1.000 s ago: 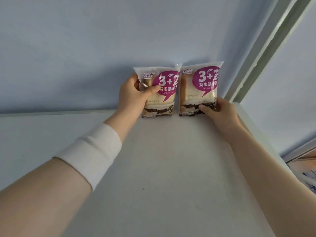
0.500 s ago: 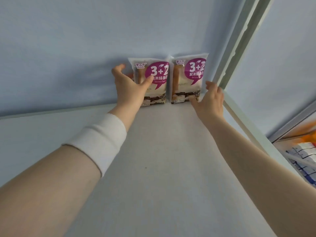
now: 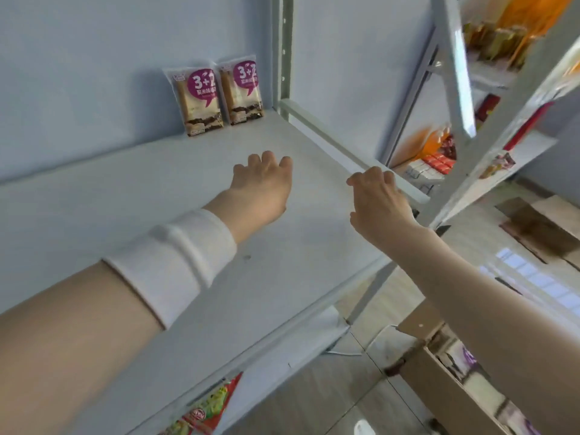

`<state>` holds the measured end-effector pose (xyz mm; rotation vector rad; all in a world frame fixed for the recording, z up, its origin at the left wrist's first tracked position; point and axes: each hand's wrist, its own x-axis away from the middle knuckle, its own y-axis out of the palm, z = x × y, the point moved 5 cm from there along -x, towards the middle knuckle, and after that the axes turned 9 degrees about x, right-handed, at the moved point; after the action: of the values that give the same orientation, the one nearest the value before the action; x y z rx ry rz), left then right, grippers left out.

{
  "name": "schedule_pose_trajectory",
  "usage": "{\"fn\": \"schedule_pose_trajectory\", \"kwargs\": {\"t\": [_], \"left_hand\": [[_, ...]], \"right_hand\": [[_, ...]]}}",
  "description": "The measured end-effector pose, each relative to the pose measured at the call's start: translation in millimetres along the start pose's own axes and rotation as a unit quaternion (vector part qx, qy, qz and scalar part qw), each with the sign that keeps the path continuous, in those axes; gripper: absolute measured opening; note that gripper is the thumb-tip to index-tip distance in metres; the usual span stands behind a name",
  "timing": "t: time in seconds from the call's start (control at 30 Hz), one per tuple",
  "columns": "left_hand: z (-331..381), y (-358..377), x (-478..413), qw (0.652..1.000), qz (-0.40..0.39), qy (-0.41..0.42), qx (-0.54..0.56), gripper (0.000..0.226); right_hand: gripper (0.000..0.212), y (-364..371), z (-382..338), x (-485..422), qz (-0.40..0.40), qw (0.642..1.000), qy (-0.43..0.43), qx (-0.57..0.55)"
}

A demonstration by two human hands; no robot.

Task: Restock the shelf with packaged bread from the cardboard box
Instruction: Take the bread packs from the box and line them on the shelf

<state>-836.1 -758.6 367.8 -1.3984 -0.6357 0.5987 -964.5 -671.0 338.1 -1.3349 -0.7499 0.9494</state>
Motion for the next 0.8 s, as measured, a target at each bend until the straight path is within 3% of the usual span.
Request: {"fn": "schedule_pose_trajectory", "kwargs": {"t": [0.13, 0.27, 0.53, 0.8], "left_hand": [[105.8, 8.7, 37.5, 0.995, -0.016, 0.099, -0.002, 0.049], [237.9, 51.6, 62.0, 0.983, -0.062, 0.175, 0.009, 0.054], [465.4, 209.9, 105.2, 0.942, -0.217, 0.256, -0.013, 0.046], [582.7, 329.2, 68.9, 0.909, -0.316, 0.27, -0.035, 0.051]], "right_hand": [[0.049, -1.2, 80.9, 91.8, -0.018, 0.998, 0.058, -0.018], [0.045, 37.0, 187.5, 192.4, -0.086, 0.983, 0.163, -0.015], [0.038, 174.2, 367.9, 400.8, -0.235, 0.894, 0.376, -0.066], [0.041, 285.3, 450.4, 437.6, -0.3, 0.849, 0.418, -0.12]]}}
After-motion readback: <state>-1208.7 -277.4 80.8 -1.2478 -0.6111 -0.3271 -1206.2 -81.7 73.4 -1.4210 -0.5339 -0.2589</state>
